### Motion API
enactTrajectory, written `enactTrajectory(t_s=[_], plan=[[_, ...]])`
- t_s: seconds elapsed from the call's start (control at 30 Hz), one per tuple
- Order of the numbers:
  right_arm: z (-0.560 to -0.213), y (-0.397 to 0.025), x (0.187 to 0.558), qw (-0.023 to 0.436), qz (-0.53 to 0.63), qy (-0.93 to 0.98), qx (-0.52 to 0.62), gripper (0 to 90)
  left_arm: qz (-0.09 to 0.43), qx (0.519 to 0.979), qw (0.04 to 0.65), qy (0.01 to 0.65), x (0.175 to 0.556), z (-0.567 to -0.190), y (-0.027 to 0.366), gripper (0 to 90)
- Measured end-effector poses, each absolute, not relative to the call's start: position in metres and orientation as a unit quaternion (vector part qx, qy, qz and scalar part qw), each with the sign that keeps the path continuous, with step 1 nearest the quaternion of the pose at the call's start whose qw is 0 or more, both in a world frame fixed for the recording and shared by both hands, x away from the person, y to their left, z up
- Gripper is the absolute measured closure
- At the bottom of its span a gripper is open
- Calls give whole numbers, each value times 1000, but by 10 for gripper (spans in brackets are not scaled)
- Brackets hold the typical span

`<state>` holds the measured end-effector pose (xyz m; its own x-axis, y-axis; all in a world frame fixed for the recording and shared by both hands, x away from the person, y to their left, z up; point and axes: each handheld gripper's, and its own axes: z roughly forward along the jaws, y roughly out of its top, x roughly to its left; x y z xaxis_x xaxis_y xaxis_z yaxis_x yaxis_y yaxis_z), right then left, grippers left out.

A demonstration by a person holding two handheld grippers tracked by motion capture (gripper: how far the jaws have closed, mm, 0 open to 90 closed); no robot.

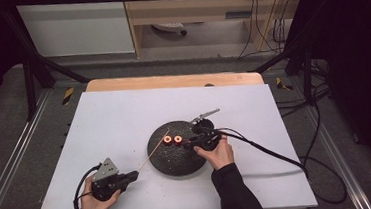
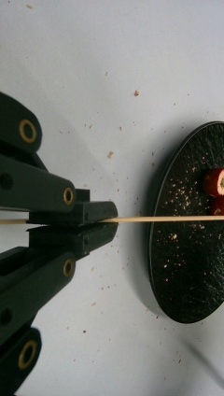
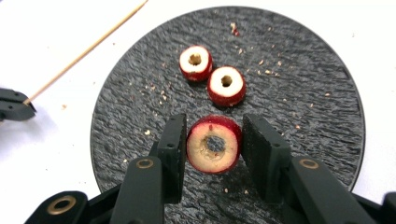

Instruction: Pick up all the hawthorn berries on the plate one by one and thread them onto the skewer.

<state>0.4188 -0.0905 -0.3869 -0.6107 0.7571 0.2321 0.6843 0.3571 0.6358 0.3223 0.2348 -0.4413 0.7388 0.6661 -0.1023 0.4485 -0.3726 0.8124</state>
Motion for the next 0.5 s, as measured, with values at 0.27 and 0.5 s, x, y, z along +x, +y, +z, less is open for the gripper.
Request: enactTrajectory(t_s=[0.27,0.5], plan=[[-392,-98,409,58,423,784,451,619,123,818,446,341,322,-442,234,880],[-403,-101,399,61,489,736,465,619,124,817,448,342,322,-441,235,880]])
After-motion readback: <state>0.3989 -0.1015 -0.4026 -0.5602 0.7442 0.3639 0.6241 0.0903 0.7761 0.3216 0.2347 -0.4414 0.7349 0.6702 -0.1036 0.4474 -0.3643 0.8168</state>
